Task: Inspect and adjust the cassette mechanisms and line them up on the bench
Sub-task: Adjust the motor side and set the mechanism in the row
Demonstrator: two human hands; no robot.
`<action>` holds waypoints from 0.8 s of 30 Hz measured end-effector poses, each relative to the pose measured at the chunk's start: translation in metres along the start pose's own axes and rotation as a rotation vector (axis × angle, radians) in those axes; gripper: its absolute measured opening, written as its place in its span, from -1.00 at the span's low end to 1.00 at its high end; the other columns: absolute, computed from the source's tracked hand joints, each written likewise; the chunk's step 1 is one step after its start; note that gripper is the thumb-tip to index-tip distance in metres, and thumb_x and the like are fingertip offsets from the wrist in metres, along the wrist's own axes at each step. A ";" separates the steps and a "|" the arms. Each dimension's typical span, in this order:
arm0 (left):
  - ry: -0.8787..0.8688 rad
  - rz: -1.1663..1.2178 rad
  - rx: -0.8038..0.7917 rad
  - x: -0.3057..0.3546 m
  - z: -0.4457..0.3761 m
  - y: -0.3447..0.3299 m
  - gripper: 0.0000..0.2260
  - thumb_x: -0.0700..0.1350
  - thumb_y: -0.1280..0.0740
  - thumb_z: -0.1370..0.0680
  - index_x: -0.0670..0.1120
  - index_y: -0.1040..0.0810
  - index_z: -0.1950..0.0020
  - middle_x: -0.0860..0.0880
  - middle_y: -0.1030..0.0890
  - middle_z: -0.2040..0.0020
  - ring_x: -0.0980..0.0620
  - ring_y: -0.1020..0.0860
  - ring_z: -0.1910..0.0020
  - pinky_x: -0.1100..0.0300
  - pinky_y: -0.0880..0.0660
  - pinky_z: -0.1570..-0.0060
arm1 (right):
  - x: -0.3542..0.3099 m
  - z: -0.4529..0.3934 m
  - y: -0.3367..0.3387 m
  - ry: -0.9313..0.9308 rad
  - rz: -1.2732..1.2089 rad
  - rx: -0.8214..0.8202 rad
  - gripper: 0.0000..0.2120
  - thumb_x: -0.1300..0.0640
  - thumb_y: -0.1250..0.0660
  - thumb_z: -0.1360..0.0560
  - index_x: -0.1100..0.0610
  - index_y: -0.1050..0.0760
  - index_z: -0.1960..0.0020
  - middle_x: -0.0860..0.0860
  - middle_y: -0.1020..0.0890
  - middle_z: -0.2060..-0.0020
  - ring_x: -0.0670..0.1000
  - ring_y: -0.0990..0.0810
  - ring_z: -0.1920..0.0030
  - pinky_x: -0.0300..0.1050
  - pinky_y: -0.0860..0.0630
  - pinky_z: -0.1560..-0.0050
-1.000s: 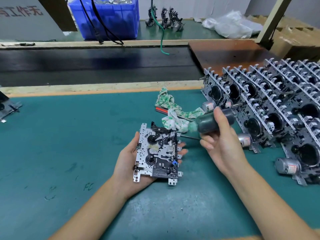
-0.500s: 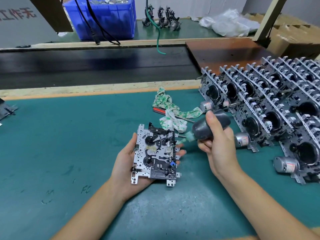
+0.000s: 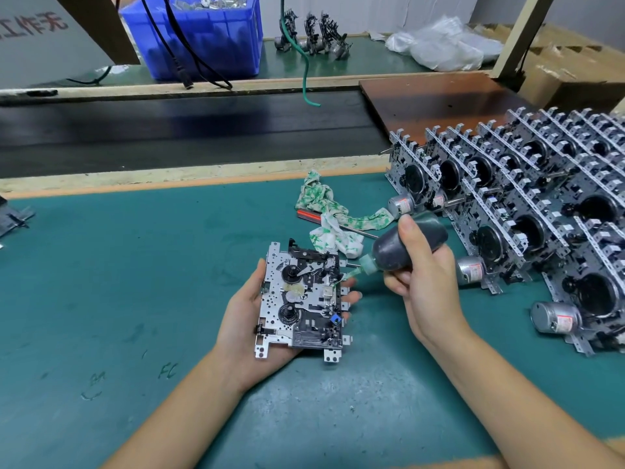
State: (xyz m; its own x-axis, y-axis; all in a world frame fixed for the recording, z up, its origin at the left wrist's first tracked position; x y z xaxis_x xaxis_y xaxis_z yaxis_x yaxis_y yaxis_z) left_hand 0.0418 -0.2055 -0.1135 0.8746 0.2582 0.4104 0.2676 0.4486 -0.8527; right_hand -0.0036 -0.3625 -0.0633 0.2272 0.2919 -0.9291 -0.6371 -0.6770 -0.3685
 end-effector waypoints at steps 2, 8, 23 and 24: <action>-0.001 0.006 0.003 0.000 0.000 0.000 -0.38 0.22 -0.06 -0.57 -0.28 -0.52 -0.27 -0.37 -0.47 -0.29 -0.34 -0.50 -0.22 -0.26 -0.40 -0.21 | 0.000 0.001 -0.001 -0.001 -0.003 -0.009 -0.67 -0.11 -0.36 -0.36 0.09 -0.31 0.29 -0.03 -0.27 0.48 -0.14 -0.16 0.57 -0.36 -0.11 0.61; -0.004 -0.008 0.009 0.001 0.000 0.000 -0.38 0.22 -0.05 -0.57 -0.28 -0.55 -0.24 -0.36 -0.48 -0.28 -0.35 -0.51 -0.22 -0.27 -0.41 -0.20 | -0.008 -0.002 -0.004 0.038 -0.052 -0.081 -0.67 -0.09 -0.40 -0.27 0.15 -0.47 0.18 -0.03 -0.60 0.41 -0.09 -0.49 0.52 -0.26 -0.42 0.56; 0.036 -0.064 0.021 0.004 0.001 -0.001 -0.38 0.24 -0.05 -0.59 -0.27 -0.55 -0.24 -0.37 -0.50 -0.25 -0.36 -0.52 -0.19 -0.20 -0.41 -0.22 | -0.026 -0.020 -0.084 0.276 0.632 -0.368 -0.66 0.24 -0.52 -0.33 0.07 -0.50 -0.04 -0.15 -0.63 0.08 -0.23 -0.59 0.05 -0.35 -0.46 -0.07; 0.046 -0.074 0.015 0.005 0.001 -0.001 -0.38 0.24 -0.05 -0.59 -0.26 -0.56 -0.23 -0.36 -0.51 -0.25 -0.35 -0.52 -0.19 -0.21 -0.41 -0.23 | -0.025 -0.026 -0.096 0.293 0.660 -0.369 -0.66 0.22 -0.54 -0.32 0.04 -0.51 -0.02 -0.16 -0.63 0.10 -0.23 -0.58 0.08 -0.38 -0.46 -0.02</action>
State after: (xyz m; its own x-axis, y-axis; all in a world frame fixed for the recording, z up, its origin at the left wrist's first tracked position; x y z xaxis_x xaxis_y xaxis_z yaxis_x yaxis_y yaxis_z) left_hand 0.0453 -0.2043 -0.1102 0.8701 0.1847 0.4569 0.3269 0.4776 -0.8155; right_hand 0.0705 -0.3226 -0.0052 0.1049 -0.3998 -0.9106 -0.4350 -0.8418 0.3195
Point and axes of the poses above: each hand's wrist, its own z-axis away from the middle knuckle, its own y-axis out of the back of the hand, x = y × z, the point moved 8 cm from there along -z, towards the middle knuckle
